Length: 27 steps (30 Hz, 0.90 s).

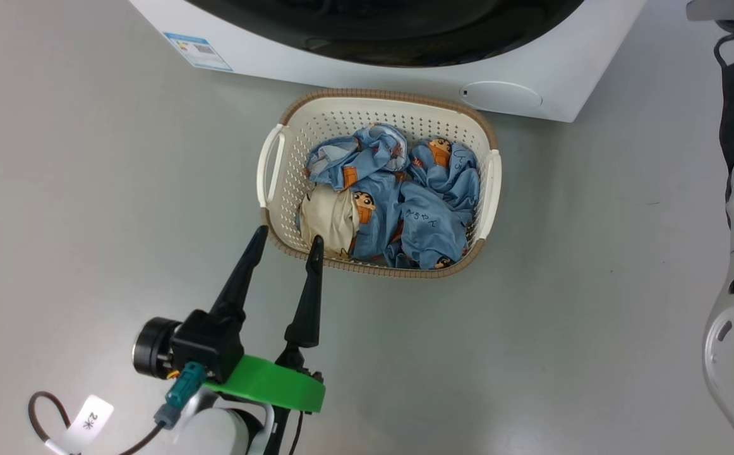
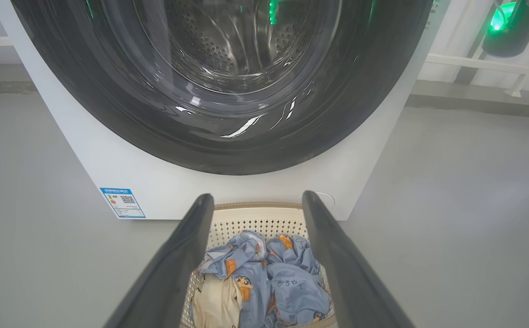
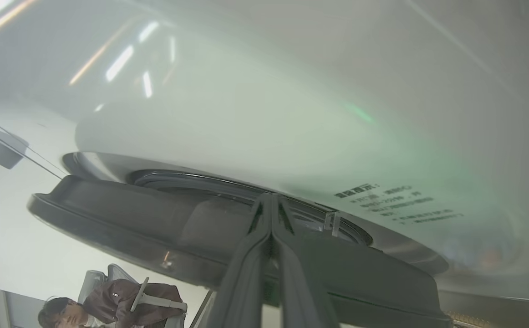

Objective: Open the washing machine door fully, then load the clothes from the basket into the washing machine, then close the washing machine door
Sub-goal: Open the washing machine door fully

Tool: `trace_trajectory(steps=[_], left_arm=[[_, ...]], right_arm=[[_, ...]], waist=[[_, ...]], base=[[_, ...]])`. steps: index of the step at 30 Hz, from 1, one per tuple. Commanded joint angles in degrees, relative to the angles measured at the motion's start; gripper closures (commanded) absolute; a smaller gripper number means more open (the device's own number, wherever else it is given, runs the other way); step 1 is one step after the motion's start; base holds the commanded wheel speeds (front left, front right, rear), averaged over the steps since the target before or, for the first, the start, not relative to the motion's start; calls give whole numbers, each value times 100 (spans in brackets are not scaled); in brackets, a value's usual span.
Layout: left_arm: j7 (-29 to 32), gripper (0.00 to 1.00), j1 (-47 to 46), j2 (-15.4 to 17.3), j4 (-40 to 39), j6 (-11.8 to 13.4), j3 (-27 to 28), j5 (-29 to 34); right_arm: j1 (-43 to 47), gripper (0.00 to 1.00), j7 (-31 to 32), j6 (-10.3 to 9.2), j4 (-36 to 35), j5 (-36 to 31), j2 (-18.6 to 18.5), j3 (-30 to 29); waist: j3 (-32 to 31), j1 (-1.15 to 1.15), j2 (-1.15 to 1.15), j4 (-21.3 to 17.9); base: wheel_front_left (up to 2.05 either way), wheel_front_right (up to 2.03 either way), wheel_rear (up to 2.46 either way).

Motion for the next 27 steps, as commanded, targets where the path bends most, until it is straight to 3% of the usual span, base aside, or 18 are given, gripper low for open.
trace_trajectory(steps=[1,18,27], left_arm=[[-36,0,-104,76,-125,21,163,-28],[-36,0,-122,76,-73,58,92,-77],[-36,0,-139,76,-69,72,85,-62]], right_arm=[[-291,100,134,10,2,64,197,-4],[-1020,100,562,10,1264,46,241,-470],[-1063,100,777,10,1607,-51,234,-582]], waist=[[23,0,0,10],[49,0,0,123],[30,0,0,69]], base=[[0,0,0],[0,0,0],[0,0,0]])
